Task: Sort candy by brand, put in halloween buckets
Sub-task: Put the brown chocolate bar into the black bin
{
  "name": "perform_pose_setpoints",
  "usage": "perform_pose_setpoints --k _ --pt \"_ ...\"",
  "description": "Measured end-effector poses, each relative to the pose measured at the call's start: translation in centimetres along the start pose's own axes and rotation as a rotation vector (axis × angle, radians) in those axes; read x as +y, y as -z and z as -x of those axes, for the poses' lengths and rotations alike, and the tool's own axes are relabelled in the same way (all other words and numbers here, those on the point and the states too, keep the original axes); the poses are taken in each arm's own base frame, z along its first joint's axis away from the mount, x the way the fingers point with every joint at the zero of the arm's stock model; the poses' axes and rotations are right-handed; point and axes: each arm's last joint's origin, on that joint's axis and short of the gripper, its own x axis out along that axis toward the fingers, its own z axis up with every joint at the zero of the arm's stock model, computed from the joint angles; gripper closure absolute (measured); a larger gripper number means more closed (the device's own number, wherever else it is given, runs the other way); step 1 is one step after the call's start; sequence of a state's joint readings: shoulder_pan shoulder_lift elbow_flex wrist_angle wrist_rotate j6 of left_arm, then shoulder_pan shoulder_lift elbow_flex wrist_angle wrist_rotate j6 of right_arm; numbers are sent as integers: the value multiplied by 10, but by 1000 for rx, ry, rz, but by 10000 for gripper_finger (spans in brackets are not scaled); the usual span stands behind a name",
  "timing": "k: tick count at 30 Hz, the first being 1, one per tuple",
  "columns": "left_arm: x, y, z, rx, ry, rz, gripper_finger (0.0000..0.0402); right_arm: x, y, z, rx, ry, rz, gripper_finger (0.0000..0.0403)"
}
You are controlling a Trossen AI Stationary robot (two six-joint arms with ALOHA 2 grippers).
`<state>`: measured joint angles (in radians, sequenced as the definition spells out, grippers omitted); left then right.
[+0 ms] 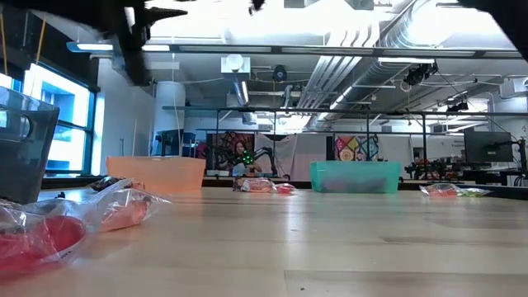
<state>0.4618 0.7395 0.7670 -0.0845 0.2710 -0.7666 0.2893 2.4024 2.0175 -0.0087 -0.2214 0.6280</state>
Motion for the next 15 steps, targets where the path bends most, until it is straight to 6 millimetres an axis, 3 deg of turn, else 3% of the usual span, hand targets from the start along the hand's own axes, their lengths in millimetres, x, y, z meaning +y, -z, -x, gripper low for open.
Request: perform_pose_setpoints --k 4,7,11,15 --pt "0 0 0 0 0 25 213 -10 -1 -22 1 5 11 277" --pt "0 0 0 0 0 36 213 -16 -3 -28 43 35 -3 246" --pt "0 0 0 0 0 44 213 -9 -15 -19 89 82 88 200" --pt "0 0 0 -1 -1 44 213 -1 -26 2 131 116 134 171"
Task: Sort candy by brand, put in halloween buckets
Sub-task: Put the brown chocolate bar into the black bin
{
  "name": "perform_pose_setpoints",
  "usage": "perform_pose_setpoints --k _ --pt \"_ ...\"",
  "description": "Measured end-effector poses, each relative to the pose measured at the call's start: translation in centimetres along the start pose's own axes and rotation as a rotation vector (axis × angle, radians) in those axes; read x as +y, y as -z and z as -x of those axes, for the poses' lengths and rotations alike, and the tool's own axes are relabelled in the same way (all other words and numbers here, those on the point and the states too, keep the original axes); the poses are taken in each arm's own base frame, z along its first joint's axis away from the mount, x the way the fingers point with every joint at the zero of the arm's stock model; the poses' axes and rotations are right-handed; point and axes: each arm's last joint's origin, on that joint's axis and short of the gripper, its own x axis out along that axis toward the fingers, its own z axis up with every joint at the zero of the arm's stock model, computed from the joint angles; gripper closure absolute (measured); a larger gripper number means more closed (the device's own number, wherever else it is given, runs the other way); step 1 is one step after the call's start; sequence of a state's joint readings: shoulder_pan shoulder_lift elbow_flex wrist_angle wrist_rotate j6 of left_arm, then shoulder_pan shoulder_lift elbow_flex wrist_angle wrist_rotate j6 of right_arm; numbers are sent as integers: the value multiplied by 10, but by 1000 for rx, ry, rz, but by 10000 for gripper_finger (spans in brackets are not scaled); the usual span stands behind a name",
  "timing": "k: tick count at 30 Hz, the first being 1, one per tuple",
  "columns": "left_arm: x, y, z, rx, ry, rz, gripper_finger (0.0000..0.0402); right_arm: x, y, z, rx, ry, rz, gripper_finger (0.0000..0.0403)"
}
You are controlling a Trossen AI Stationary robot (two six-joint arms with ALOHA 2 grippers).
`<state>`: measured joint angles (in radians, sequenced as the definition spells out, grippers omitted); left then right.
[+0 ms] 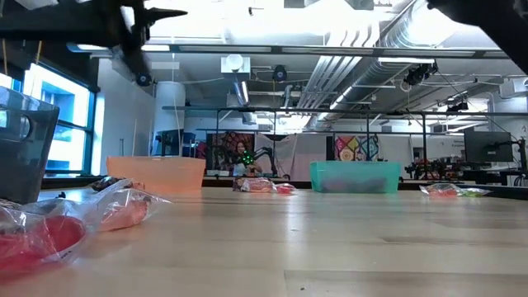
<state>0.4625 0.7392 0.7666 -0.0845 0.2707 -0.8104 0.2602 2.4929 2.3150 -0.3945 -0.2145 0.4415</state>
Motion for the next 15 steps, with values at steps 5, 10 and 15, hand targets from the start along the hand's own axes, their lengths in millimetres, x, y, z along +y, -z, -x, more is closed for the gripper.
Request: perform_pose_setpoints --k 5,10,15 --pt "0 0 0 0 0 0 213 0 -1 38 209 101 13 165" --pt "0 0 0 -5 -5 -1 213 10 27 59 514 195 -1 165" --pt "0 0 0 -7 -7 0 213 24 80 65 859 300 -24 165"
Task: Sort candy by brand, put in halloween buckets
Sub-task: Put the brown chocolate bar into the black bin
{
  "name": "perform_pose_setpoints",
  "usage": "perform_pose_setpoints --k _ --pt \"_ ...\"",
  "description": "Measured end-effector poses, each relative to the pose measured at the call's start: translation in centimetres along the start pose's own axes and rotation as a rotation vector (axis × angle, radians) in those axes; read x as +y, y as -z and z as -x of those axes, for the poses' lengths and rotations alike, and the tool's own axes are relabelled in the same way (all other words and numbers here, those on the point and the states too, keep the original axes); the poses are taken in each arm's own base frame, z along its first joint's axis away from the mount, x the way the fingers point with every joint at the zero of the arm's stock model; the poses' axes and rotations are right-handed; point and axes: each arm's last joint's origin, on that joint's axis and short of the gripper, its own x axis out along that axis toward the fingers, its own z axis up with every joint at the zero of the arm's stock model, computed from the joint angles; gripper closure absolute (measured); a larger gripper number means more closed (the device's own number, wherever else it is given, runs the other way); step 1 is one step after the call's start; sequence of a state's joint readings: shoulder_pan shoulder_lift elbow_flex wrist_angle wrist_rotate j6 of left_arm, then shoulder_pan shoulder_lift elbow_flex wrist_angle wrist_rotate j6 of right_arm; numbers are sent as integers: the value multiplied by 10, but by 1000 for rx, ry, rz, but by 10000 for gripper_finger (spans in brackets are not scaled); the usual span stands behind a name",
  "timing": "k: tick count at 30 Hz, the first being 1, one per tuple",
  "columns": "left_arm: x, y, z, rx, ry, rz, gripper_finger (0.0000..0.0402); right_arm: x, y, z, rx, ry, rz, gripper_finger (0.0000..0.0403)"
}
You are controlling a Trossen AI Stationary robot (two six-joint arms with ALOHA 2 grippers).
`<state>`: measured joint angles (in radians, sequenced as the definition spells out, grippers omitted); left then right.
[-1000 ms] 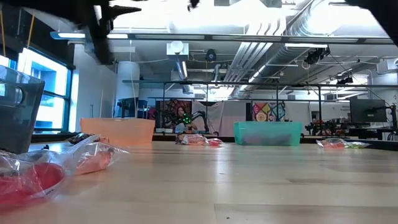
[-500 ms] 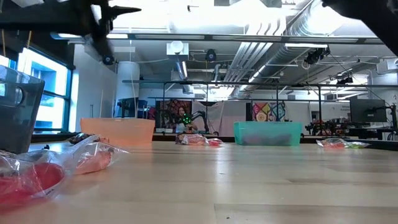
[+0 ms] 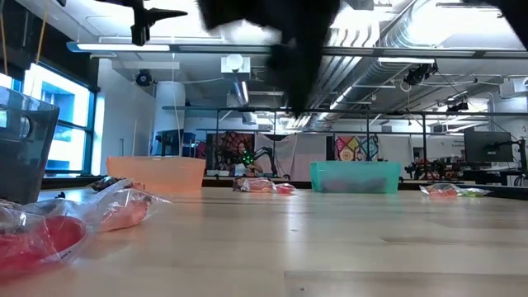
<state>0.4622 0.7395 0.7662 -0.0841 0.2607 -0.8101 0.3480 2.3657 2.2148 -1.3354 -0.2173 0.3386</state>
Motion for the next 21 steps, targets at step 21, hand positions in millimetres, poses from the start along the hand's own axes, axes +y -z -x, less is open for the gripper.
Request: perform_pose_setpoints --k 21 --pt "0 0 0 -1 -2 -1 213 50 204 -70 -124 -237 -1478 165"
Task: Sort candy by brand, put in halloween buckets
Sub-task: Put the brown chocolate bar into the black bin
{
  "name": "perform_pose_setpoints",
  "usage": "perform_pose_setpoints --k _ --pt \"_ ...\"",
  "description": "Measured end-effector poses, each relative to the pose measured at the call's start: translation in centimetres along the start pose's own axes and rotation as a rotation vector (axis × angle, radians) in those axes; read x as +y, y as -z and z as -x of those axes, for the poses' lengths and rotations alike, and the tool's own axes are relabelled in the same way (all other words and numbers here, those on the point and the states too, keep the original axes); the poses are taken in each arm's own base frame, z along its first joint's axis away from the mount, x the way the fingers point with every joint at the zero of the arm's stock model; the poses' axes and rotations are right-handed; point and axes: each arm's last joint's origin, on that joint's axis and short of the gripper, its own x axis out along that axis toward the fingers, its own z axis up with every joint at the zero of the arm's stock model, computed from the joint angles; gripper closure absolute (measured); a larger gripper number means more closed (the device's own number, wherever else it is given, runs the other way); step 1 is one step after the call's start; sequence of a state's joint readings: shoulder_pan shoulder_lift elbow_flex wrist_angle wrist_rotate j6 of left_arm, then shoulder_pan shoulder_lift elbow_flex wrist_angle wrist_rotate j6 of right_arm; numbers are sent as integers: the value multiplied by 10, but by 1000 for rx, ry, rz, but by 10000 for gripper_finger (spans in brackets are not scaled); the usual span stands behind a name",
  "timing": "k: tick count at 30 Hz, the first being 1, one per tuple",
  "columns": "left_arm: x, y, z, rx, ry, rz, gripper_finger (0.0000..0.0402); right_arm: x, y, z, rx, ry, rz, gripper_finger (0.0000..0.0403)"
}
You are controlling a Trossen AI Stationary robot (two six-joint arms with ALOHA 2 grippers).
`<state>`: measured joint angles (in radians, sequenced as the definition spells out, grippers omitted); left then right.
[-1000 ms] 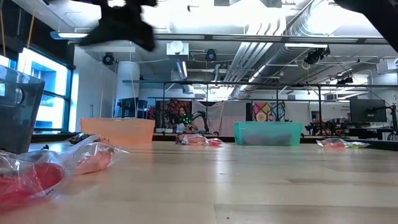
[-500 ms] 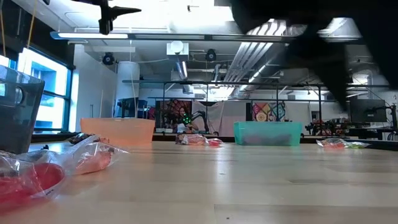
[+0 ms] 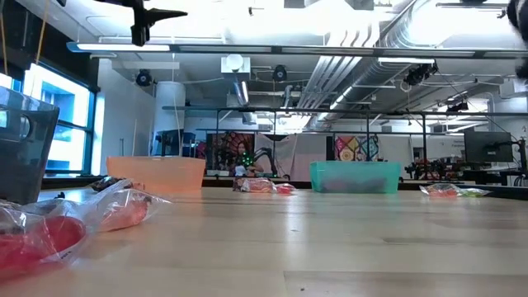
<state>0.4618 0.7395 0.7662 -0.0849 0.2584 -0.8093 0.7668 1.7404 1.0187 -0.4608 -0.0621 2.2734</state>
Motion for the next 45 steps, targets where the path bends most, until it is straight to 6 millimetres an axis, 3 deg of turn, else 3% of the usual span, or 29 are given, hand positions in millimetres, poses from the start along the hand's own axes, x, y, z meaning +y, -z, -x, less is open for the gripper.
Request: perform_pose_setpoints --k 7,16,20,27,33,41,45 --pt "0 0 0 0 0 0 213 16 -14 -22 -65 70 -62 165" --pt "0 0 0 -8 -8 -2 213 29 -16 -17 -137 20 -51 171" --pt "0 0 0 -14 -14 -11 213 29 -20 -17 -155 33 -45 206" --pt "0 0 0 -12 -10 -18 213 43 -28 -12 -170 4 64 303" --pt "-5 -2 0 11 75 -50 213 83 -29 17 -264 -106 274 348" --pt "-4 -2 0 12 73 -57 213 165 -48 75 -578 -475 729 348" --pt "-4 -2 0 12 73 -57 213 197 -63 83 -650 -677 917 348"
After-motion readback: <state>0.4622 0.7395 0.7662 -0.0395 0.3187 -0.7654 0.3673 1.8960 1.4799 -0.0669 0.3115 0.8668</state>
